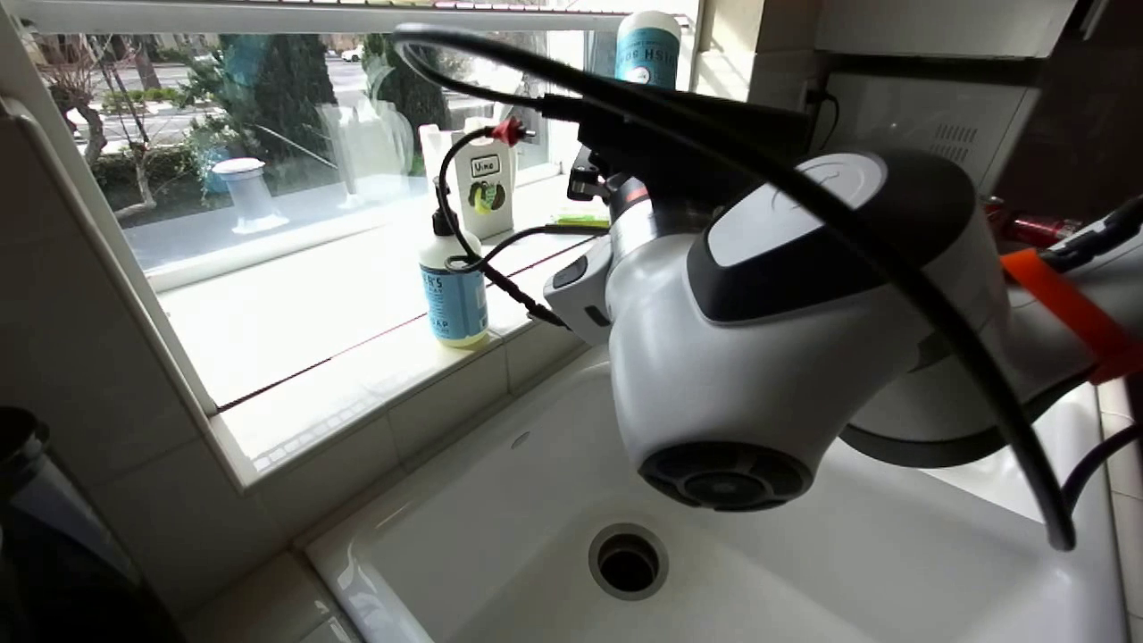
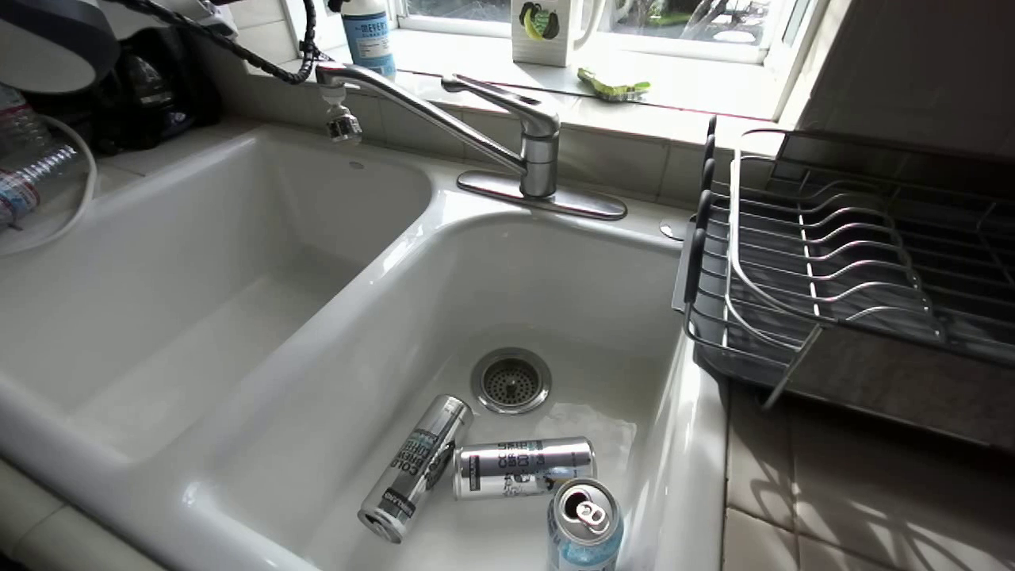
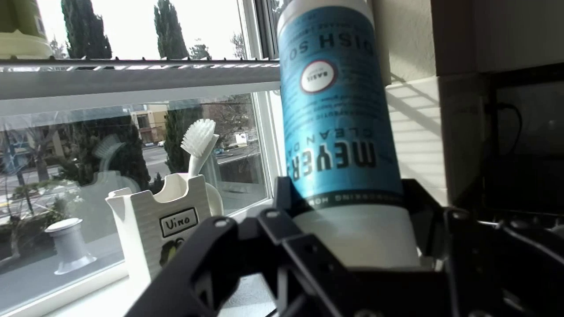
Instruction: Pour the contents in the bottle into the sink
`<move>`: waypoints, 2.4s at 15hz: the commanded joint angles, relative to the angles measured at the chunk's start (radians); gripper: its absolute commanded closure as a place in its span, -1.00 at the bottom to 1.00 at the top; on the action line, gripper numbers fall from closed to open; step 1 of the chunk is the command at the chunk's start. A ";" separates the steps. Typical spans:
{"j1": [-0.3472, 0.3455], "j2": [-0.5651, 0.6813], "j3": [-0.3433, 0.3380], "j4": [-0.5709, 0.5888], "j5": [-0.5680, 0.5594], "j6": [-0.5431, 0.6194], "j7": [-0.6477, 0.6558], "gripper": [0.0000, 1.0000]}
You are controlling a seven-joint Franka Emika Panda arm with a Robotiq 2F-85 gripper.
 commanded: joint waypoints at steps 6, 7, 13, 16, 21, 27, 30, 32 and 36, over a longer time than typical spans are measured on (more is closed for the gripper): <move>-0.047 -0.123 -0.041 0.006 0.247 0.267 0.200 0.24; -0.051 -0.130 -0.047 0.011 0.273 0.289 0.212 0.24; -0.049 -0.116 -0.051 0.022 0.250 0.290 0.196 -0.26; -0.049 -0.113 -0.051 0.022 0.250 0.290 0.196 -0.26; -0.057 -0.132 -0.064 0.059 0.326 0.375 0.252 0.24; -0.085 -0.137 -0.101 0.137 0.466 0.563 0.296 0.24; -0.113 -0.135 -0.134 0.158 0.572 0.716 0.285 0.24; -0.133 -0.132 -0.157 0.161 0.656 0.810 0.278 0.24; -0.171 -0.127 -0.198 0.147 0.834 1.005 0.260 0.24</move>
